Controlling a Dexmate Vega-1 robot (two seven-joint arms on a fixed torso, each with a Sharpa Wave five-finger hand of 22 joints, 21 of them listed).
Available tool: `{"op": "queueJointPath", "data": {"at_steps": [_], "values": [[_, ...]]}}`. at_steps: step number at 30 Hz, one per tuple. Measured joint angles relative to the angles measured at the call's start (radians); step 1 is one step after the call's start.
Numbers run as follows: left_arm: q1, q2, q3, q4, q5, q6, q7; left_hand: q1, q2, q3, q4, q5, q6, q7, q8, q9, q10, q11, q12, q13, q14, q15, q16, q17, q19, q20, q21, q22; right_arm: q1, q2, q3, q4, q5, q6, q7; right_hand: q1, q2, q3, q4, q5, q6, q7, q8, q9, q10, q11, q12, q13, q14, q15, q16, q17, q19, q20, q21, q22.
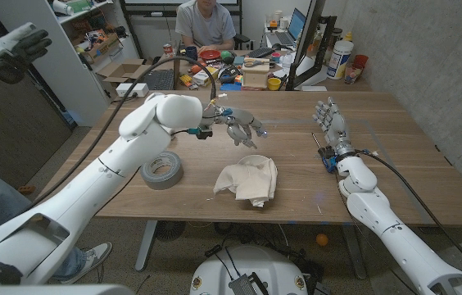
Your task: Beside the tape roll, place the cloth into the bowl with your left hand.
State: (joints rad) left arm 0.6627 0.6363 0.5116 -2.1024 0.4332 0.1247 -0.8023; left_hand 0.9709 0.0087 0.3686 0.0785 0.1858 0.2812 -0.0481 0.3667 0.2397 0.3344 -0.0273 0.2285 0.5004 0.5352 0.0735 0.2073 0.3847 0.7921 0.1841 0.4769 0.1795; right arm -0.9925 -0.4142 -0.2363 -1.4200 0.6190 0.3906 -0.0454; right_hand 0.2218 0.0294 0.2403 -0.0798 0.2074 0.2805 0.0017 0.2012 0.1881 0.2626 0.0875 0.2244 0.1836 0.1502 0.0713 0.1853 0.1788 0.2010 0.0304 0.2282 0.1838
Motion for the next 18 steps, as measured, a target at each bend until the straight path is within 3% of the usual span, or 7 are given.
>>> {"op": "queueJointPath", "data": {"at_steps": [1, 2, 3, 11, 15, 16, 18], "values": [[0.000, 0.000, 0.000, 0.000, -0.019, -0.004, 0.013, -0.009, 0.009, -0.001, 0.008, 0.000, 0.001, 0.001, 0.000, 0.000, 0.008, -0.001, 0.002, 0.000, 0.007, 0.002, 0.002, 0.000, 0.000, 0.000, 0.000, 0.000, 0.000, 0.000, -0.001, -0.002, 0.000, 0.000, 0.000, 0.000, 0.000, 0.000, 0.000, 0.000, 0.000, 0.000, 0.000, 0.000, 0.000, 0.000, 0.000, 0.000, 0.000, 0.000, 0.000, 0.000, 0.000, 0.000, 0.000, 0.000], [0.068, -0.013, -0.096, 0.049, -0.074, -0.015, 0.048, -0.019, 0.016, -0.002, 0.015, 0.000, 0.001, 0.001, 0.000, 0.000, 0.014, -0.004, 0.002, -0.003, 0.017, 0.002, 0.006, 0.000, 0.004, -0.002, 0.000, 0.000, 0.000, 0.001, -0.002, -0.003, 0.000, 0.000, 0.000, 0.000, 0.000, 0.000, 0.000, 0.000, 0.000, 0.000, 0.000, 0.000, 0.000, 0.000, 0.000, 0.000, 0.000, 0.000, 0.000, 0.000, 0.000, 0.000, 0.000, 0.000], [0.085, -0.020, -0.121, 0.069, -0.112, -0.024, 0.071, -0.031, 0.020, -0.003, 0.022, 0.000, 0.004, 0.004, 0.000, 0.000, 0.021, -0.003, 0.007, -0.005, 0.026, 0.004, 0.008, -0.003, 0.012, -0.003, 0.000, 0.000, 0.000, 0.001, -0.002, -0.004, -0.009, 0.000, -0.007, 0.000, 0.000, 0.000, 0.000, 0.000, 0.000, 0.000, 0.000, 0.000, 0.000, 0.000, 0.000, 0.000, 0.000, 0.000, 0.000, 0.000, 0.000, 0.000, 0.000, 0.000], [0.166, -0.052, -0.213, 0.178, -0.384, -0.128, 0.270, -0.163, 0.011, -0.056, 0.082, -0.007, 0.002, 0.011, -0.012, -0.003, 0.035, -0.003, 0.006, -0.021, 0.038, 0.004, 0.007, -0.014, -0.005, -0.010, -0.027, 0.000, 0.000, 0.004, -0.012, -0.021, -0.023, 0.001, -0.018, 0.000, 0.000, 0.000, 0.000, 0.000, 0.000, 0.000, 0.000, 0.000, 0.000, 0.000, 0.000, 0.000, 0.000, 0.000, 0.000, 0.000, 0.004, -0.004, 0.000, 0.000], [0.166, -0.052, -0.213, 0.178, -0.471, -0.175, 0.342, -0.278, 0.002, -0.106, 0.097, 0.002, -0.026, 0.015, -0.038, -0.010, -0.003, 0.001, -0.020, -0.043, -0.031, 0.014, -0.017, -0.027, -0.085, 0.007, -0.073, 0.000, -0.001, 0.005, -0.017, -0.032, -0.023, 0.001, -0.018, 0.000, 0.000, -0.003, -0.003, 0.000, 0.000, 0.000, 0.000, 0.000, 0.000, 0.000, 0.000, 0.000, 0.000, 0.000, 0.000, 0.000, 0.004, -0.004, 0.000, 0.000], [0.215, -0.067, -0.254, 0.253, -0.506, -0.205, 0.380, -0.313, 0.001, -0.122, 0.096, 0.009, -0.030, 0.014, -0.046, -0.012, -0.011, 0.002, -0.025, -0.054, -0.057, 0.014, -0.020, -0.033, -0.124, 0.014, -0.094, 0.000, -0.003, 0.005, -0.020, -0.039, -0.039, 0.001, -0.018, 0.000, 0.000, -0.003, -0.003, 0.000, 0.000, 0.000, 0.000, 0.000, 0.000, 0.000, 0.000, 0.000, 0.000, 0.000, 0.000, 0.000, 0.004, -0.004, 0.000, 0.000], [0.227, -0.072, -0.261, 0.271, -0.532, -0.251, 0.436, -0.367, -0.001, -0.148, 0.095, 0.018, -0.034, 0.009, -0.058, -0.017, -0.017, -0.003, -0.026, -0.072, -0.097, 0.010, -0.021, -0.043, -0.186, 0.022, -0.128, 0.000, -0.006, 0.005, -0.023, -0.048, -0.044, 0.013, -0.034, 0.000, 0.000, -0.003, -0.003, 0.000, 0.000, 0.000, 0.000, 0.000, 0.000, 0.000, 0.000, 0.000, 0.000, 0.000, 0.000, 0.000, 0.004, -0.004, 0.000, 0.000]]}}
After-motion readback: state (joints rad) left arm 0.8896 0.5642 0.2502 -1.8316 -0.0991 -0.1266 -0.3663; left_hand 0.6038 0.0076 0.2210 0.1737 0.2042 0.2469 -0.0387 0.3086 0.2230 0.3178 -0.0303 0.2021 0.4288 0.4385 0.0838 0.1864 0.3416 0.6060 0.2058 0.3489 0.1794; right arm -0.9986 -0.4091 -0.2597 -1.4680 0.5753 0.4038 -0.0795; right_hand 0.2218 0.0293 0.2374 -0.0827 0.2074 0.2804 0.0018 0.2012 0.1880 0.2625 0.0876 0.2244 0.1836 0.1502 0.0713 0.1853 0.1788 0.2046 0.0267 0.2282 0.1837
